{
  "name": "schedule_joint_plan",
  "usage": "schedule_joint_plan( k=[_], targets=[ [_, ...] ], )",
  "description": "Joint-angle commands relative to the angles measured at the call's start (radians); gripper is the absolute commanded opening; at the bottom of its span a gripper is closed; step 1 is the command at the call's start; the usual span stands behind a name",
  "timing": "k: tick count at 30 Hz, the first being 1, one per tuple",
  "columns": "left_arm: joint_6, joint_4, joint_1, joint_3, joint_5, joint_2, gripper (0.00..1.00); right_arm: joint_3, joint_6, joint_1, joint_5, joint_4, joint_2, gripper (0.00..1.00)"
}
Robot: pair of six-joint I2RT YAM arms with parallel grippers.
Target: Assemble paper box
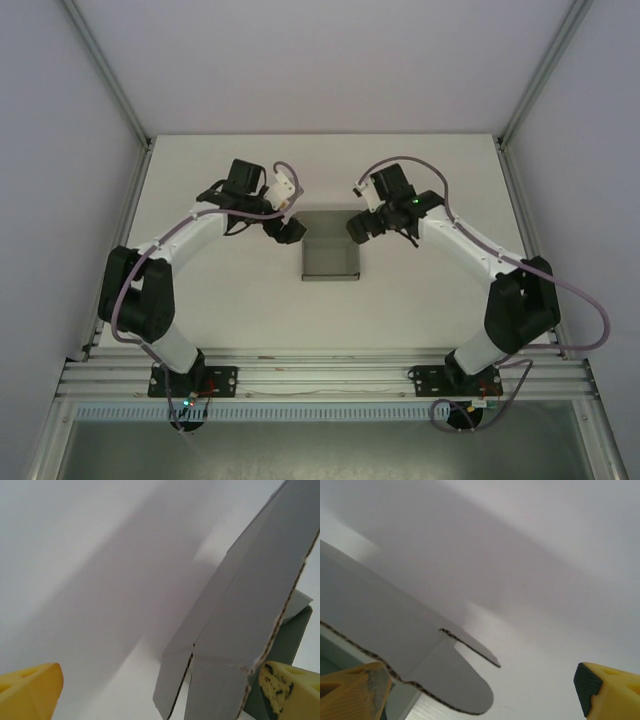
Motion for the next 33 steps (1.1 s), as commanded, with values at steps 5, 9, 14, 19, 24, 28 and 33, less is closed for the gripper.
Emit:
schedule_joint_plan(
  k=[5, 9, 14, 19, 24, 28, 33],
  targets=[
    [-0.283, 0.266, -0.009, -0.246, -0.156, -0.206, 1.0, -0.256, 0.414, 0.009, -0.005, 0.139, -0.222, 0.91],
    [-0.496, 0.345, -0.013, -0.393, -0.363, -0.315, 1.0, -0.368, 0.565, 0.038, 0.015, 0.18, -0.234, 0.85],
    [-0.581, 0.354, -0.013, -0.48, -0.409, -0.352, 1.0, -0.368, 0.643, 0.068, -0.003, 0.299, -0.119, 0.62],
    [-0.61, 0.35, -0.013, -0.487, -0.419, -0.346, 1.0, -0.337, 0.665, 0.106, 0.0, 0.349, -0.037, 0.48],
    [-0.617, 0.33, -0.012, -0.478, -0.426, -0.341, 1.0, -0.335, 0.698, 0.115, 0.015, 0.377, 0.023, 0.45],
    [-0.626, 0.343, -0.013, -0.493, -0.431, -0.349, 1.0, -0.338, 0.719, 0.12, 0.046, 0.398, 0.075, 0.35],
    [-0.622, 0.33, -0.013, -0.498, -0.432, -0.364, 1.0, -0.345, 0.727, 0.124, 0.11, 0.388, 0.114, 0.18]
  ],
)
